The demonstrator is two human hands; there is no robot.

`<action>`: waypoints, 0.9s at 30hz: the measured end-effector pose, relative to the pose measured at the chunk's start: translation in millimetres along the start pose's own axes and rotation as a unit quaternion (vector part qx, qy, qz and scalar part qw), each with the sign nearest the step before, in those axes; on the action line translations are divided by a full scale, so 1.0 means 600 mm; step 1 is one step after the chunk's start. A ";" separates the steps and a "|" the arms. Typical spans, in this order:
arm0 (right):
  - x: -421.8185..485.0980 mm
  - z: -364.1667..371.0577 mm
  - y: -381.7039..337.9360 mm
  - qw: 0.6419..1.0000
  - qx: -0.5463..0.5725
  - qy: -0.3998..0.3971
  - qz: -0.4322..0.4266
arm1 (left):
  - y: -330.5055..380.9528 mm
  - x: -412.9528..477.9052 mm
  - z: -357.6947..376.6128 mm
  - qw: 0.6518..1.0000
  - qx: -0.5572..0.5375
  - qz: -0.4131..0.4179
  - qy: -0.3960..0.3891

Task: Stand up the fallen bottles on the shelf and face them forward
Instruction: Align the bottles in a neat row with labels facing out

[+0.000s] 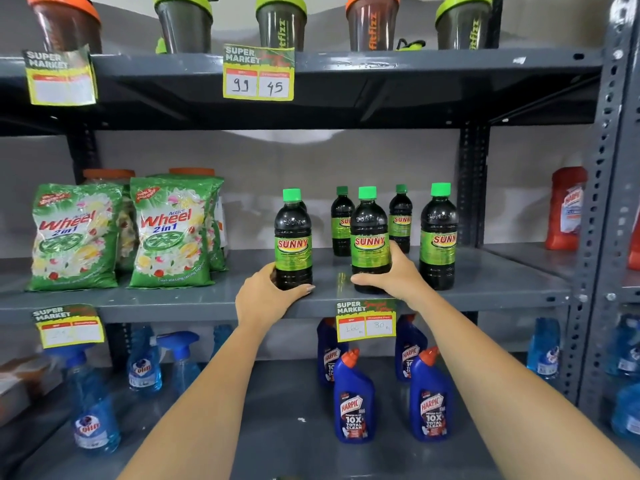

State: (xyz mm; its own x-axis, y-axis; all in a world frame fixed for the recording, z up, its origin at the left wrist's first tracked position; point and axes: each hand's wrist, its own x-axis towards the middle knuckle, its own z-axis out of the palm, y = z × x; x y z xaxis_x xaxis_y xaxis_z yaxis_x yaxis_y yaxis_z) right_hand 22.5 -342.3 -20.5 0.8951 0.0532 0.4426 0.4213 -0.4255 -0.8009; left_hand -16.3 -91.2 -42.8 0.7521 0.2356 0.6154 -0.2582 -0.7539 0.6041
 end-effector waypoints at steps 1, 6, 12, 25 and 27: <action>0.001 -0.001 0.001 1.000 0.004 -0.004 -0.001 | 0.001 -0.002 -0.001 1.000 -0.005 0.000 0.001; 0.008 0.001 0.005 0.999 0.018 -0.036 0.000 | -0.001 -0.007 0.000 1.000 -0.008 0.001 0.002; 0.015 0.001 0.002 0.997 0.031 -0.072 0.012 | -0.001 -0.003 0.002 1.000 0.005 0.005 0.003; 0.009 0.006 -0.005 0.997 0.023 -0.080 0.005 | 0.000 -0.003 0.004 1.000 0.012 -0.001 -0.001; 0.011 0.009 -0.004 0.997 0.022 -0.075 0.003 | -0.001 -0.002 0.002 1.000 0.014 0.002 -0.002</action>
State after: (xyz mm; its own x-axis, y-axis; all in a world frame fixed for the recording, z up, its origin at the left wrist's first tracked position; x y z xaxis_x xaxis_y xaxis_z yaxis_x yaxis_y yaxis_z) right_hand 28.3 -336.1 -17.8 0.9082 0.1871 0.3744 0.4184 -0.3865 -0.8219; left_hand -16.2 -92.0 -44.2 0.7539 0.2301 0.6154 -0.2441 -0.7716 0.5874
